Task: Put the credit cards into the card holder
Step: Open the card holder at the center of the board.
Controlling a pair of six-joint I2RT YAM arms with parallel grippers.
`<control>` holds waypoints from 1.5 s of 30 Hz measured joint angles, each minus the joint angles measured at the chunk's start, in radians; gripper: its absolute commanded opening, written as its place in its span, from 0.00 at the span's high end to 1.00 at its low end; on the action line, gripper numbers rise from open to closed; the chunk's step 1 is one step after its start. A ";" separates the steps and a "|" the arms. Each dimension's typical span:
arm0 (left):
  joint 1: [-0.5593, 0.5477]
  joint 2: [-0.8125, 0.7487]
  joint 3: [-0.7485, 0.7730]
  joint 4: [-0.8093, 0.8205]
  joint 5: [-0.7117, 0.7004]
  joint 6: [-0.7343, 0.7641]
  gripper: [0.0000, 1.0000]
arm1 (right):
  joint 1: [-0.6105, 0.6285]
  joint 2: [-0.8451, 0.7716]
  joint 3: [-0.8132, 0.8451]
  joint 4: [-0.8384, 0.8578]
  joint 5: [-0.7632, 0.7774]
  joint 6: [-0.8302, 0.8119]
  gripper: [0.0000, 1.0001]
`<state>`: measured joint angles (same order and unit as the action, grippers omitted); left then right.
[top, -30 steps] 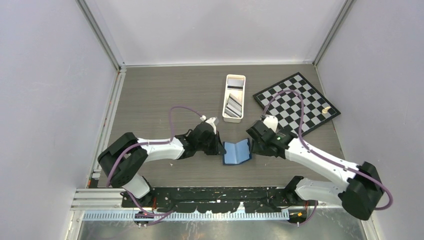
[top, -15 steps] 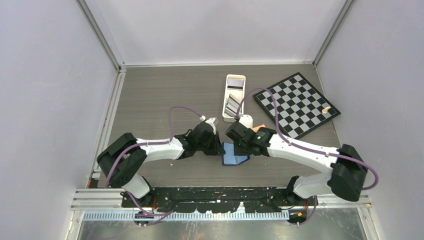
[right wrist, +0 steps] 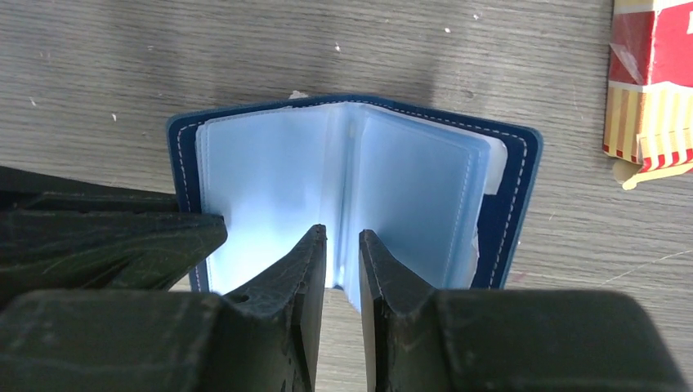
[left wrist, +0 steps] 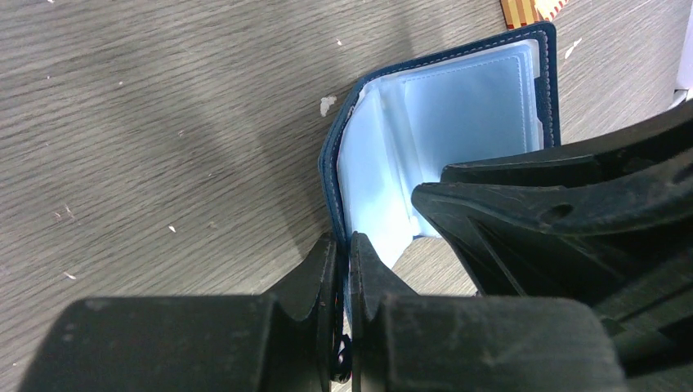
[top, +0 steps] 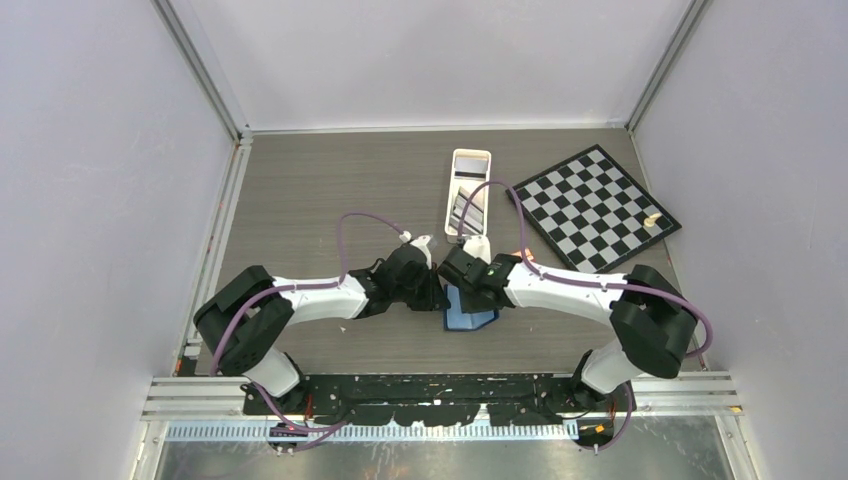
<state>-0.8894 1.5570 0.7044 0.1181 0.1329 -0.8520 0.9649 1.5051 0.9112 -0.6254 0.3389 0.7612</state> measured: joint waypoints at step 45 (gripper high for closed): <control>0.080 -0.153 -0.007 -0.211 -0.106 0.130 0.39 | -0.003 0.071 -0.013 -0.001 0.037 0.082 0.39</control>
<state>-0.8093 1.4036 0.6975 -0.0933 0.0269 -0.7223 0.9623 1.5757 0.8982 -0.6266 0.3763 0.8436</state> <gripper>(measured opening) 0.587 0.552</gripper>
